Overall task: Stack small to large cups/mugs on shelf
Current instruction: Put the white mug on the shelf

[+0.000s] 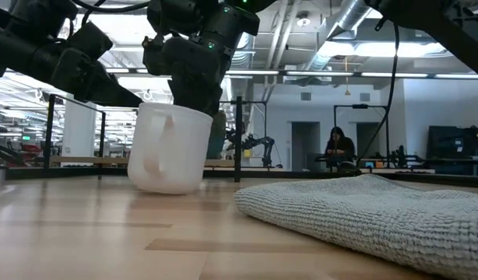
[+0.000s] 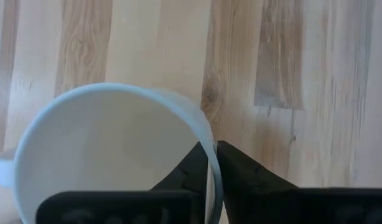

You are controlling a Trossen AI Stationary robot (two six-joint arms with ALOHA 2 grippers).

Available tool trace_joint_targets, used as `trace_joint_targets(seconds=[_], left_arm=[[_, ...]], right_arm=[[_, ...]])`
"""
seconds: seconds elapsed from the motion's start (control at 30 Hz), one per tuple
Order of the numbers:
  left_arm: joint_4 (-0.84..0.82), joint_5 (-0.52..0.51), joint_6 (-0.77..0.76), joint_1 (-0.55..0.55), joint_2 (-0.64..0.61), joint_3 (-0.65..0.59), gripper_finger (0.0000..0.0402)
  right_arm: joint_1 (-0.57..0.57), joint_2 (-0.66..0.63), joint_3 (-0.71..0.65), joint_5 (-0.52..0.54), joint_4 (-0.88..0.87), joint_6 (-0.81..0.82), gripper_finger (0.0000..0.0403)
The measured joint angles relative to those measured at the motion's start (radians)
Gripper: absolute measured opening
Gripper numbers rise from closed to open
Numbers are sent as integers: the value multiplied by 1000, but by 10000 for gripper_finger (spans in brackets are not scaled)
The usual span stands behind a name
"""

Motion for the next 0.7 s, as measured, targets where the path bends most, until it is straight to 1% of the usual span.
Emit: trace_joint_targets(seconds=[0.33, 0.53, 0.63, 0.7], left_arm=[[0, 0, 0, 0, 0, 0, 190], [0, 0, 0, 0, 0, 0, 190], [-2, 0, 0, 0, 0, 0, 190], [-4, 0, 0, 0, 0, 0, 190]], right_arm=[[1, 0, 0, 0, 0, 0, 111], [2, -24, 6, 0, -11, -3, 119], [4, -31, 40, 0, -25, -6, 119], [6, -31, 77, 0, -70, -8, 119]])
